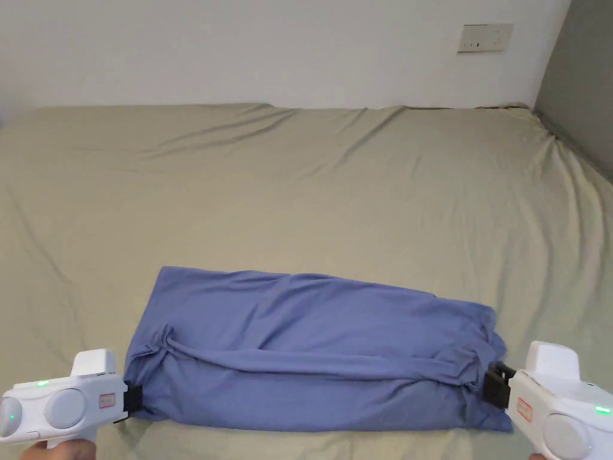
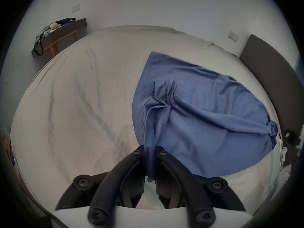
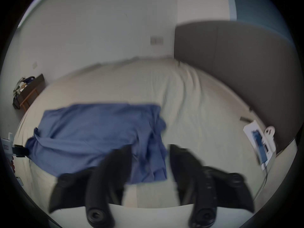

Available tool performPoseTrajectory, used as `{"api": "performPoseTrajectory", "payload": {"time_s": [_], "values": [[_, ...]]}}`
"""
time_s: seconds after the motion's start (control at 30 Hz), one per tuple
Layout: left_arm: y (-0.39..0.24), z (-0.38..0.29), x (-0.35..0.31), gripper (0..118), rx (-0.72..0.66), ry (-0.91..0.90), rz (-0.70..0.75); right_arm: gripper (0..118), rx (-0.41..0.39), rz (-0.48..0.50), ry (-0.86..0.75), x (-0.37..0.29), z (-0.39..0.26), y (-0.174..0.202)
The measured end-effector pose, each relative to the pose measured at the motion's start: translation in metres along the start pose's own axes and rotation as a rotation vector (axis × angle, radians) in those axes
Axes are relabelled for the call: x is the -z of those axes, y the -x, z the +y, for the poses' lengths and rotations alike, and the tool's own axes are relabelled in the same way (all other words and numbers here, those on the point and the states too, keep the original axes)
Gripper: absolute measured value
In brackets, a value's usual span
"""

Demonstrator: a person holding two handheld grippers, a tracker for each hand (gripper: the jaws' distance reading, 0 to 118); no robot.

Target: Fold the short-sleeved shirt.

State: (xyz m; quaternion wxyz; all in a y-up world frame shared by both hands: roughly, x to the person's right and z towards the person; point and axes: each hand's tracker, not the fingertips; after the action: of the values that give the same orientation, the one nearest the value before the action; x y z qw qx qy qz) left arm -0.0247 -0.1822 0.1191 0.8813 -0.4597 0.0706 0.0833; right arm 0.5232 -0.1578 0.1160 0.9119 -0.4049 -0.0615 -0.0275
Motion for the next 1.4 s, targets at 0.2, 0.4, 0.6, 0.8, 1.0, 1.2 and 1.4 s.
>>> {"api": "performPoseTrajectory", "payload": {"time_s": [0.2,0.4,0.6,0.8,1.0,1.2,1.4], "values": [[-0.001,0.008,-0.021,10,0.010,-0.051,-0.036,84,0.029,0.007,0.209,0.064,-0.019,0.001],[-0.014,0.007,-0.040,9,-0.001,-0.059,-0.045,13,-0.011,0.107,0.151,0.024,-0.021,0.024],[-0.005,-0.005,-0.063,8,-0.064,-0.074,-0.049,13,-0.058,0.103,0.063,0.003,-0.010,-0.006],[0.018,-0.046,-0.099,8,-0.123,-0.079,-0.069,13,-0.043,0.135,0.046,-0.030,-0.027,-0.040],[0.042,-0.112,-0.113,8,-0.169,0.002,-0.052,13,0.006,0.162,0.139,-0.062,-0.085,-0.052],[0.037,-0.152,-0.082,8,-0.113,0.103,0.016,13,0.042,0.135,0.275,-0.035,-0.140,-0.051],[0.022,-0.140,-0.090,16,-0.126,0.087,0.048,19,0.023,0.098,0.214,-0.068,-0.115,-0.039]]}}
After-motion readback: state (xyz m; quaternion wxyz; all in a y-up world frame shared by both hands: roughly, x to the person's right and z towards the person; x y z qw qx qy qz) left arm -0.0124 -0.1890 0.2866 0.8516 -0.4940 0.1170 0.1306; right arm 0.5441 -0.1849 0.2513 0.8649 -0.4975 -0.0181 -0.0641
